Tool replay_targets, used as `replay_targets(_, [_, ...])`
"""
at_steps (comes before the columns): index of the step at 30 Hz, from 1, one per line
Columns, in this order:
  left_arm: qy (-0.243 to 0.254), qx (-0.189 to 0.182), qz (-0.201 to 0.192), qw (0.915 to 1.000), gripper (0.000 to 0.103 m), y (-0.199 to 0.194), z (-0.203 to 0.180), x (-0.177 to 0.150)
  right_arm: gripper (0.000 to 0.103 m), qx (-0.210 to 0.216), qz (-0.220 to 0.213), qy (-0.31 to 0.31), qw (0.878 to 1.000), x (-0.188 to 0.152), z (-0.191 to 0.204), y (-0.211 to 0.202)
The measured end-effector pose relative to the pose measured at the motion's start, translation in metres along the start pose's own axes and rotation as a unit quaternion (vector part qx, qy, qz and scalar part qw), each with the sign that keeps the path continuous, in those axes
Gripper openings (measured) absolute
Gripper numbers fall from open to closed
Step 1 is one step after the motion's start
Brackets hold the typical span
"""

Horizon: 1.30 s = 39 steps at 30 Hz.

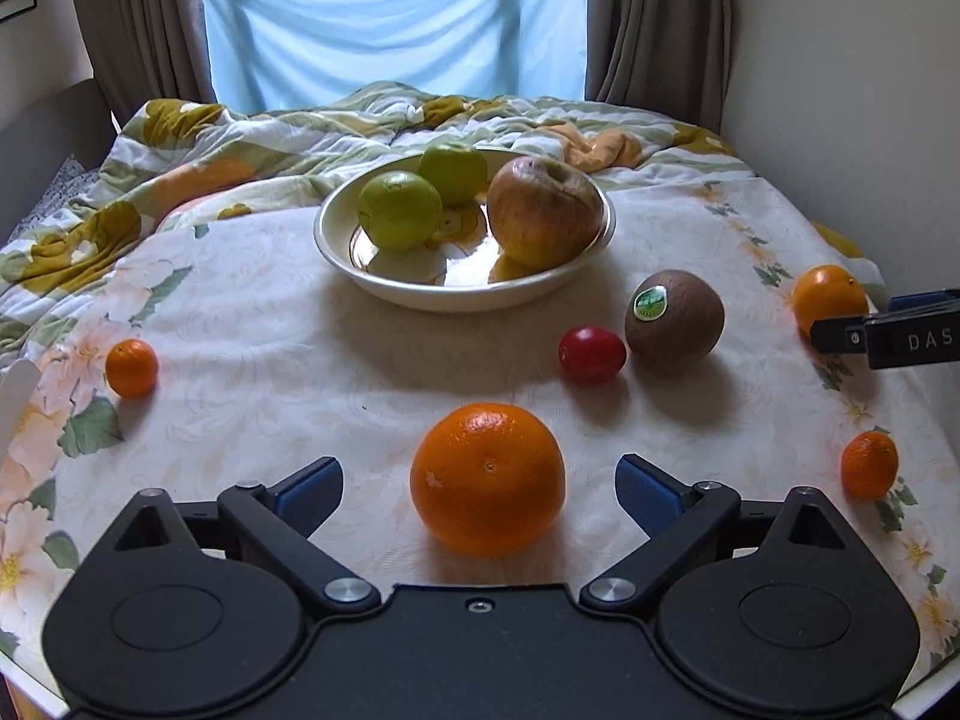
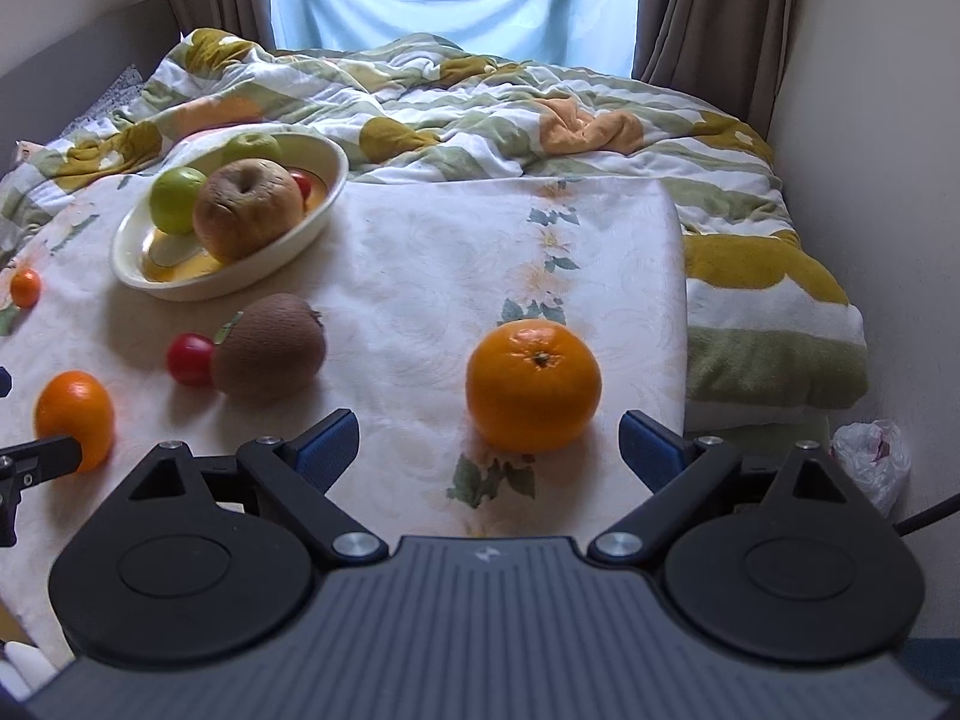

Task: Organize fruits
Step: 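Grasp an orange with the left tool while the right tool grasps another orange, then carry both oranges into the white plate and open both tools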

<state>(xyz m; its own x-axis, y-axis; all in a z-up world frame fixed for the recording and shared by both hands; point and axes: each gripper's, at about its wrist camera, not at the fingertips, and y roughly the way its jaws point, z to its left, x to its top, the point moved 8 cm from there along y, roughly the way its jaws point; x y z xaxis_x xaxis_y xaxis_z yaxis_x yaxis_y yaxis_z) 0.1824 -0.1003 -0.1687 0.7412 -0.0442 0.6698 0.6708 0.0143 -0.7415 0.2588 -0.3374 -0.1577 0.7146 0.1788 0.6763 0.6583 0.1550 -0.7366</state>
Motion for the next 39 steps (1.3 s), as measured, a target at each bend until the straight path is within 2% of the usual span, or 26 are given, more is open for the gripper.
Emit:
replay_targets(1, [-0.001, 0.0, 0.003, 1.0, 0.092, 0.003, 0.0, -0.001, 0.103, -0.001, 0.001, 0.0, 1.0, 0.001, -0.002, 0.004])
replay_targets(8, [-0.003, -0.002, 0.012, 0.9999, 0.087, 0.015, 0.0, -0.003, 0.103, -0.004, 0.007, -0.011, 1.0, 0.005, -0.007, 0.022])
replay_targets(9, [-0.001, -0.002, 0.014, 0.9999, 0.081, 0.017, 0.0, -0.002, 0.103, -0.003, 0.008, -0.013, 1.0, 0.005, -0.008, 0.024])
replay_targets(10, [0.0, -0.004, 0.018, 0.9998, 0.068, 0.019, -0.001, -0.002, 0.103, -0.003, 0.009, -0.013, 1.0, 0.005, -0.008, 0.027])
replay_targets(11, [0.001, -0.011, 0.023, 0.9997, 0.064, 0.021, -0.001, -0.003, 0.102, -0.002, 0.011, -0.015, 1.0, 0.005, -0.007, 0.03])
replay_targets(21, [0.0, -0.015, 0.027, 0.9995, 0.063, 0.022, -0.002, -0.002, 0.089, -0.008, 0.015, -0.011, 1.0, 0.009, -0.009, 0.043])
replay_targets(28, [-0.006, -0.017, 0.028, 0.9995, 0.063, 0.022, -0.001, -0.002, 0.075, -0.018, 0.018, -0.007, 1.0, 0.01, -0.013, 0.046])
replay_targets(39, [-0.012, -0.014, 0.019, 0.9996, 0.063, 0.004, 0.001, -0.001, 0.075, 0.0, 0.012, -0.003, 1.0, 0.015, -0.007, 0.029])
